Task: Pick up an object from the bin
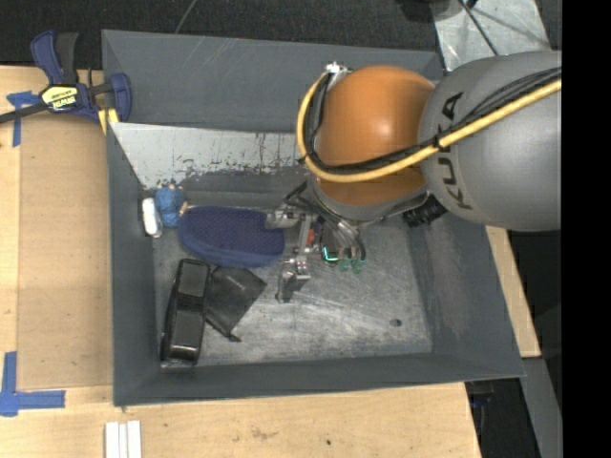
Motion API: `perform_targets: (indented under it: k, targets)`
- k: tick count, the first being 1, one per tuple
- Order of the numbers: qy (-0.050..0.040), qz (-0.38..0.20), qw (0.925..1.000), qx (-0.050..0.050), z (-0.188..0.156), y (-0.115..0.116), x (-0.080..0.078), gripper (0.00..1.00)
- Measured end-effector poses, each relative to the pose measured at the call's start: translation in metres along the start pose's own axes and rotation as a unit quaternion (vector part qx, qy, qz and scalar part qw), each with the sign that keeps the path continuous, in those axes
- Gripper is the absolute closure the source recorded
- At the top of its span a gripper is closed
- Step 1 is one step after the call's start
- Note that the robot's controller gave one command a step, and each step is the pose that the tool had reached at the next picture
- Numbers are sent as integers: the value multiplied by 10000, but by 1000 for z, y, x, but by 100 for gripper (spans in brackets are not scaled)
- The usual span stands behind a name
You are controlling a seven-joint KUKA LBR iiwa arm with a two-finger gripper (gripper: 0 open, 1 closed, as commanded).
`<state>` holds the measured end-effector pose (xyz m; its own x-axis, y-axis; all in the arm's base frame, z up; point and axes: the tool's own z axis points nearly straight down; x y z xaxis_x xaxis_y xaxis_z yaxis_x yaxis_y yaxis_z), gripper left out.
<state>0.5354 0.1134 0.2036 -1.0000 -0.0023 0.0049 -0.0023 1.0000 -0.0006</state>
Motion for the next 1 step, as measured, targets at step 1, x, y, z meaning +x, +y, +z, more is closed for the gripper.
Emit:
perform_targets:
  k: [1]
  targets:
    - [-41,-137,9999,-9,128,6,32,0]
